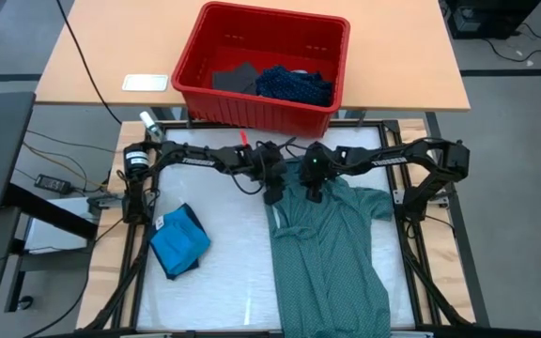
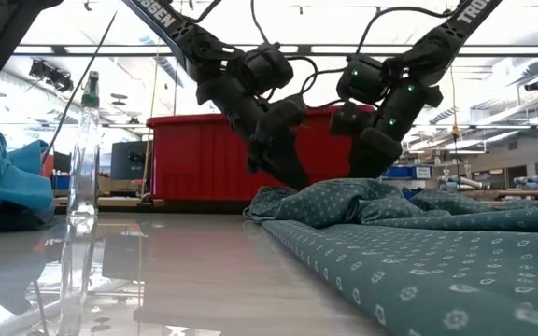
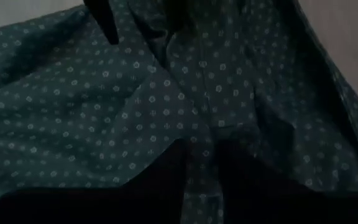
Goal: Fold laundry
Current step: Fold the green polo shirt
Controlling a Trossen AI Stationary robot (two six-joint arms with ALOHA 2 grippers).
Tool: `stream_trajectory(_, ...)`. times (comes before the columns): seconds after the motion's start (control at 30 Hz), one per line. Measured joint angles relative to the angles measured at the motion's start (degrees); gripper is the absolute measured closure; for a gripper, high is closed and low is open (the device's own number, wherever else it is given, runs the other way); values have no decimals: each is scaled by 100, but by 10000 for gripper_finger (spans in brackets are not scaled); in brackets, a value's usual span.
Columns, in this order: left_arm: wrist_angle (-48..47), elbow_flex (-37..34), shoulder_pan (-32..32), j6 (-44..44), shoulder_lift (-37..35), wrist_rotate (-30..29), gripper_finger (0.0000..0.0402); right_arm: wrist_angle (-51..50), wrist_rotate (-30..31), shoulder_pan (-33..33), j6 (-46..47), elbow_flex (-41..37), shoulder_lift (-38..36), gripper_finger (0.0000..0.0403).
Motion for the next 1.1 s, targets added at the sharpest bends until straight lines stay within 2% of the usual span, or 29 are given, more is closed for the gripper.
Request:
stream_trajectory(0.13, -73, 2, 39, -79, -2, 0, 258, -38, 108, 24, 85, 0, 7, 313)
stream_trajectory(0.3, -133, 2, 98, -146, -2, -11, 276, -494, 211, 26, 257, 89, 7, 391)
stream_trajectory(0.47, -139, 2, 257, -415, -2, -40, 295, -1122, 613, 13, 673, 219, -180, 397)
stream_trajectory(0.7, -211, 2, 440, -411, -157, -40, 297, -1150, 1134, -94, 1296, 232, -499, 399)
stream_trajectory(0.83, 0, 4, 520, -400, -243, -36, 297, -1212, 1141, -202, 1899, 230, -458, 372)
stream_trajectory(0.97, 271, 8, 452, -400, -224, 281, 297, -1490, 834, -245, 2873, 232, -836, 308)
stream_trajectory(1.1, 432, 6, 330, -284, 26, 249, 297, -2126, 566, -29, 3941, 226, -1278, 255)
